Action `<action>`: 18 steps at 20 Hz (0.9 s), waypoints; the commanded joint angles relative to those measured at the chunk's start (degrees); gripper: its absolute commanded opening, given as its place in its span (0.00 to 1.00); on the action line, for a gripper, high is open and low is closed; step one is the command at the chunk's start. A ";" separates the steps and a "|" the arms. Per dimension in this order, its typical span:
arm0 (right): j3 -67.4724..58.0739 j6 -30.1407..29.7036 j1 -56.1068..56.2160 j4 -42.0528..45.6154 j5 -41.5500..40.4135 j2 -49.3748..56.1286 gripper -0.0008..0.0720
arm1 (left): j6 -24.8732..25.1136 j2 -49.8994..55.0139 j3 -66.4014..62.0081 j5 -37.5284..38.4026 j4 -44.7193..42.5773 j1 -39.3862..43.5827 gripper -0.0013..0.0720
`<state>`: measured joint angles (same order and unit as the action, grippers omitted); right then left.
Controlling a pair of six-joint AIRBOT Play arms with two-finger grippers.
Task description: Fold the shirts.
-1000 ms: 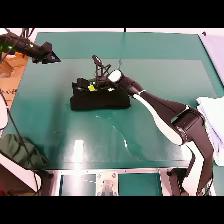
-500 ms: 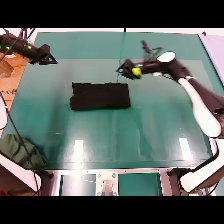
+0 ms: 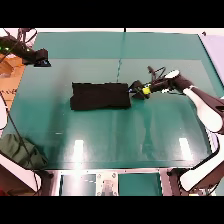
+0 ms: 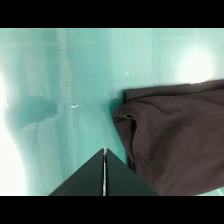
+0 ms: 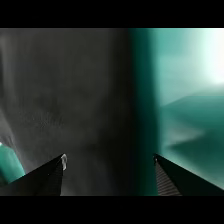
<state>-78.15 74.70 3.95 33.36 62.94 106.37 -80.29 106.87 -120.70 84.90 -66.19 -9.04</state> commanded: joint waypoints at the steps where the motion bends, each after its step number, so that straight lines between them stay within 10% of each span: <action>1: -1.11 -4.15 4.92 -9.55 -2.10 4.13 0.86 | -0.28 -0.04 -0.07 -0.22 -1.22 -0.04 0.06; 3: -3.45 -4.90 6.34 -11.98 -2.45 4.22 0.86 | -0.28 -0.04 -0.07 0.28 -1.18 -0.04 0.06; 4: -5.35 -4.87 6.62 -11.98 -1.95 4.20 0.67 | -0.28 -0.04 -0.07 0.24 -1.18 -0.04 0.06; 5: -7.56 -4.85 6.58 -11.98 -0.87 4.15 0.02 | -0.28 -0.04 -0.07 0.22 -1.16 -0.04 0.06; 18: -24.94 8.07 -29.33 -0.13 6.82 -15.74 0.03 | -0.28 -0.04 -0.07 1.62 -1.09 -0.04 0.06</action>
<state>-102.00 79.70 -14.70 30.87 67.46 95.13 -80.62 106.87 -120.70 86.37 -67.31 -9.04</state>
